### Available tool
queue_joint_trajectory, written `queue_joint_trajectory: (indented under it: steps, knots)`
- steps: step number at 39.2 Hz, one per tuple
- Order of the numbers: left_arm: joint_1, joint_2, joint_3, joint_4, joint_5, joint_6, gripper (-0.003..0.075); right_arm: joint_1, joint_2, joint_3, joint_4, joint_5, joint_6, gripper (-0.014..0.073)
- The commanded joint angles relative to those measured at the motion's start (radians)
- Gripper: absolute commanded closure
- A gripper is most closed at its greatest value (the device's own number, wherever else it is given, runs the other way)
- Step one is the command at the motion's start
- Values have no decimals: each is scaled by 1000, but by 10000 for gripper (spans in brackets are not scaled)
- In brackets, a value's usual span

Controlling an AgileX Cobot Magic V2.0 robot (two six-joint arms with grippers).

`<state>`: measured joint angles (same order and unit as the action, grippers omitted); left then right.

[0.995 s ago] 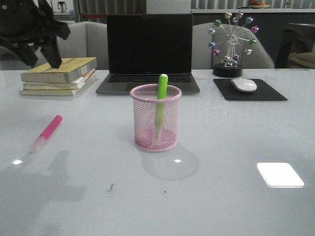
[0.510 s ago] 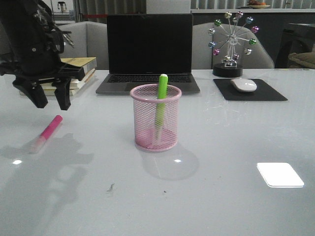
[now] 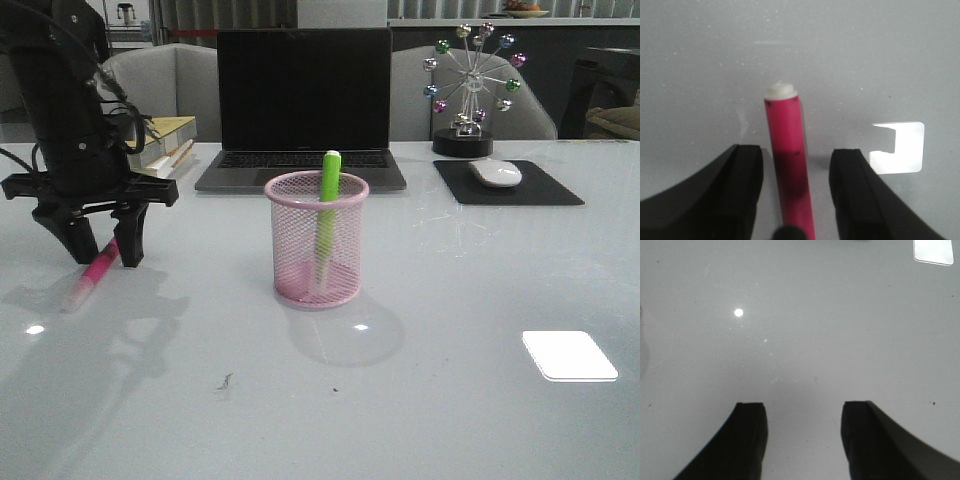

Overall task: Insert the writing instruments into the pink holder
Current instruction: 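Lower the left gripper over the pink marker, then close the left gripper on the pink marker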

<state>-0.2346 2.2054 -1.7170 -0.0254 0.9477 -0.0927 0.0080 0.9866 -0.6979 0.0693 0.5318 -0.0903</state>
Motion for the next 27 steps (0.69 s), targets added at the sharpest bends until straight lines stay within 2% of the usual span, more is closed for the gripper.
queue_joint_trajectory:
  steps: [1,4,7,11,14,22,27]
  knots:
    - [-1,-44,-24,-7,2,-14,327,-5,-18,-26,-6,-59,-7,138]
    - [-1,-40,-24,-7,10,-14,360,-5,-18,-26,-6,-59,-7,138]
    - [-1,-38,-24,-7,21,-14,453,-5,-18,-26,-6,-59,-7,138]
    - [-1,-38,-24,-4,31,-14,635,-5,-18,-26,-6,-59,-7,138]
    - [-1,-38,-24,1,26,-14,610,-5,-18,-26,-6,-59,-7,138]
    - [-11,-43,-64,-3,-1,-14,628,-5,-18,-26,-6,-59,-7,138]
    - [-43,-98,-101,13,-115,-14,628,-5,-18,-26,-6,-59,-7,138]
